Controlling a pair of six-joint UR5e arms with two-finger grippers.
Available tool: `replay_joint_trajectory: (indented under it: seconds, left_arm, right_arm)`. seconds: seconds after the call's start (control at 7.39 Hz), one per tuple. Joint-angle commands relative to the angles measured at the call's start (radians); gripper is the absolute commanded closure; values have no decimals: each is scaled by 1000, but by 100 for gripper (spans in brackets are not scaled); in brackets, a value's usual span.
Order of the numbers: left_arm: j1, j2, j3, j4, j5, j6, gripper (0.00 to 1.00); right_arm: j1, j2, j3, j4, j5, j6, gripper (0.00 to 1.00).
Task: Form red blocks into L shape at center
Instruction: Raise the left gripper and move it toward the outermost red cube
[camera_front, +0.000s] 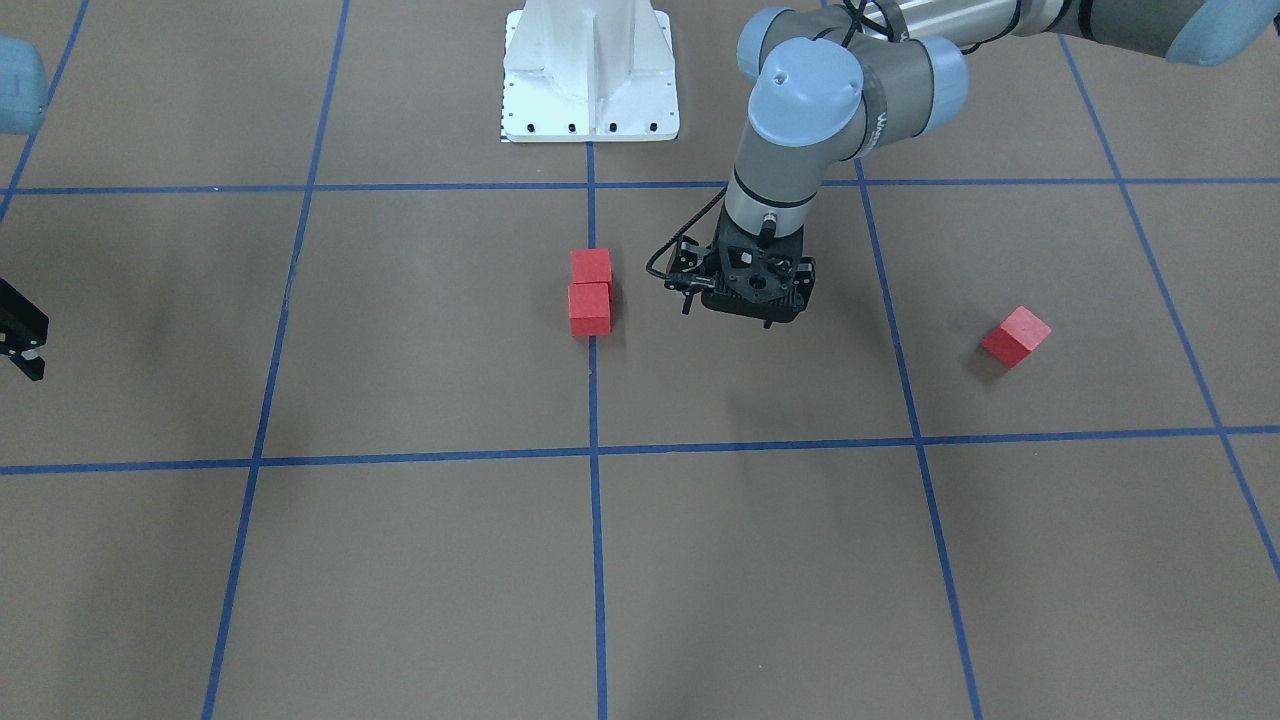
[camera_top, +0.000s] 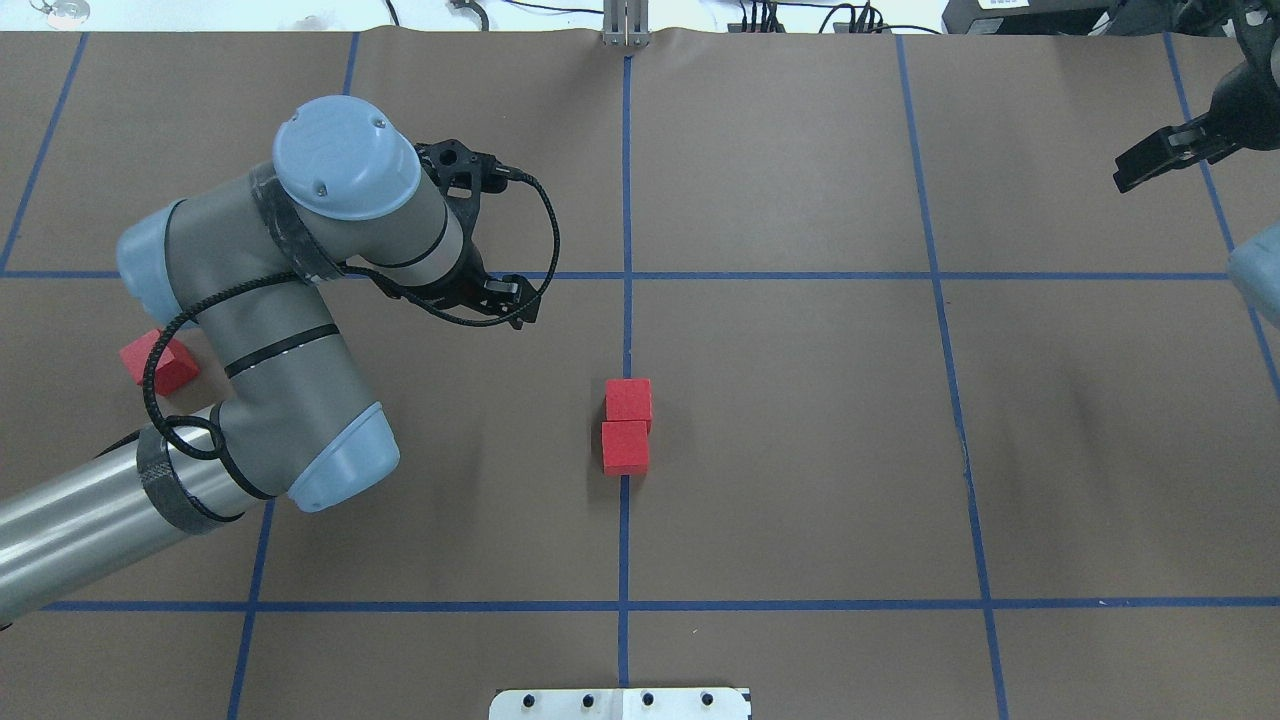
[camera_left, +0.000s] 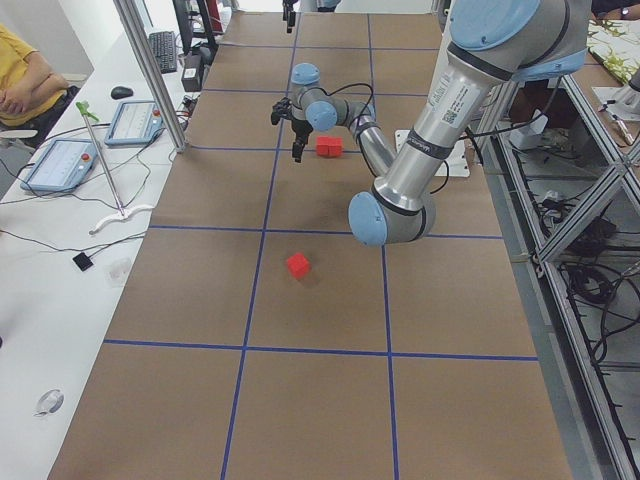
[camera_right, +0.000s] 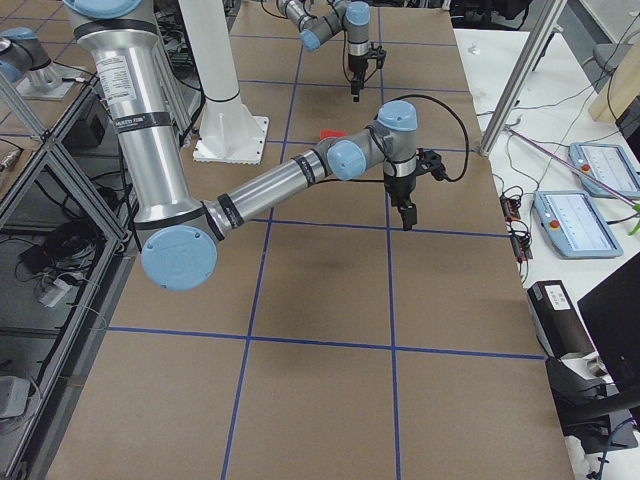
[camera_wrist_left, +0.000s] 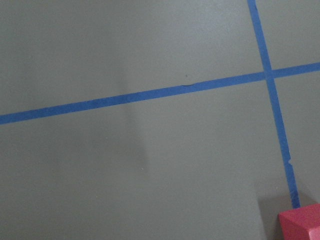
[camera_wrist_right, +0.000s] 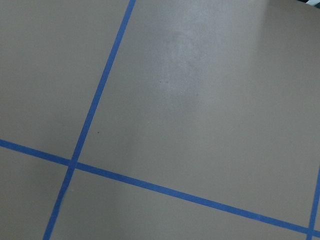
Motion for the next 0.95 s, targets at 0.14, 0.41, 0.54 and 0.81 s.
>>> replay_joint_trajectory:
  seconds: [0.14,0.41,0.54,0.81]
  left_arm:
    - [-42,30,-33,1,-2,94,0]
    - [-42,74,-81,0,-3,96,0]
    - [-42,107,-110,1,-3,110,0]
    - [-96,206,-144,0,-22,266,0]
  right_arm:
    - [1,-3,13,0,-11,2,1]
    - [2,-4,15,-1,-25,21,1]
    - [2,-9,16,-2,-29,22,1]
    - [1,-17,29,0,-66,22,1]
